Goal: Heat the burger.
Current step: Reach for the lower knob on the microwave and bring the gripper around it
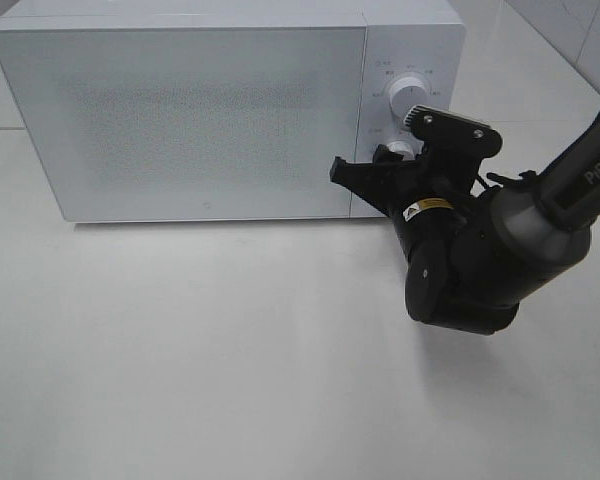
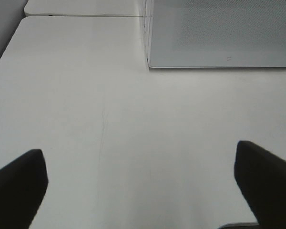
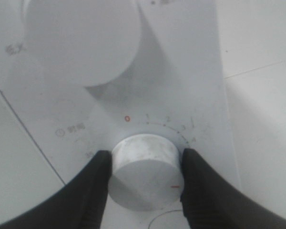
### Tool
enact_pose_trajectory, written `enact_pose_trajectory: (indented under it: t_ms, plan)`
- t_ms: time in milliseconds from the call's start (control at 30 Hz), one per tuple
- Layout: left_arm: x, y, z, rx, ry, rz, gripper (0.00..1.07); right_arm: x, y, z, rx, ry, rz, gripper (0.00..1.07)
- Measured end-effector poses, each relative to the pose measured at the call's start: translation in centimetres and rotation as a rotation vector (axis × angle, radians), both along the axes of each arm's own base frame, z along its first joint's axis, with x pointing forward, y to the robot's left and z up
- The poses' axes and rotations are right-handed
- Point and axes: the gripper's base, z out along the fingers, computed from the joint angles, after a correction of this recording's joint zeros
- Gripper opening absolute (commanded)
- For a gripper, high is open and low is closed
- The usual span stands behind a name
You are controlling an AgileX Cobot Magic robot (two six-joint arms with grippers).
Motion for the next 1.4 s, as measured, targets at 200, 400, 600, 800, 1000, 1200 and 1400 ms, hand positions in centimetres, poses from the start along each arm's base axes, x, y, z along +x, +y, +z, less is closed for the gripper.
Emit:
enact_pose_trajectory:
  t_ms: [200, 400, 600, 800, 1000, 1200, 1400]
  plan:
    - [0.00, 0.00, 0.00, 0.000, 0.000, 0.000, 1.00, -0.02, -0.12, -0.08, 0.341, -0.005, -0.026, 0.00]
    - [0.00, 0.00, 0.00, 0.000, 0.000, 0.000, 1.00, -0.06, -0.14, -0.15, 0.556, -0.004, -0.054, 0.00]
    - [0.00, 0.00, 0.00, 0.000, 0.000, 0.000, 1.00, -0.06, -0.13, -0.15, 0.738, -0.002, -0.086, 0.00]
    - [0.00, 0.00, 0.00, 0.000, 0.000, 0.000, 1.00, -0.07, -0.16, -0.11, 1.078, -0.004, -0.152, 0.00]
    - [0.00, 0.00, 0.00, 0.000, 0.000, 0.000, 1.00, -0.10, -0.16, -0.10, 1.251, -0.006, -0.187, 0.00]
    - [0.00, 0.00, 0.00, 0.000, 0.000, 0.000, 1.00, -0.09, -0.18, -0.09, 1.343, -0.007, -0.205, 0.00]
    - [0.00, 0.00, 0.00, 0.000, 0.000, 0.000, 1.00, -0.09, -0.18, -0.09, 1.348, -0.007, -0.207, 0.01]
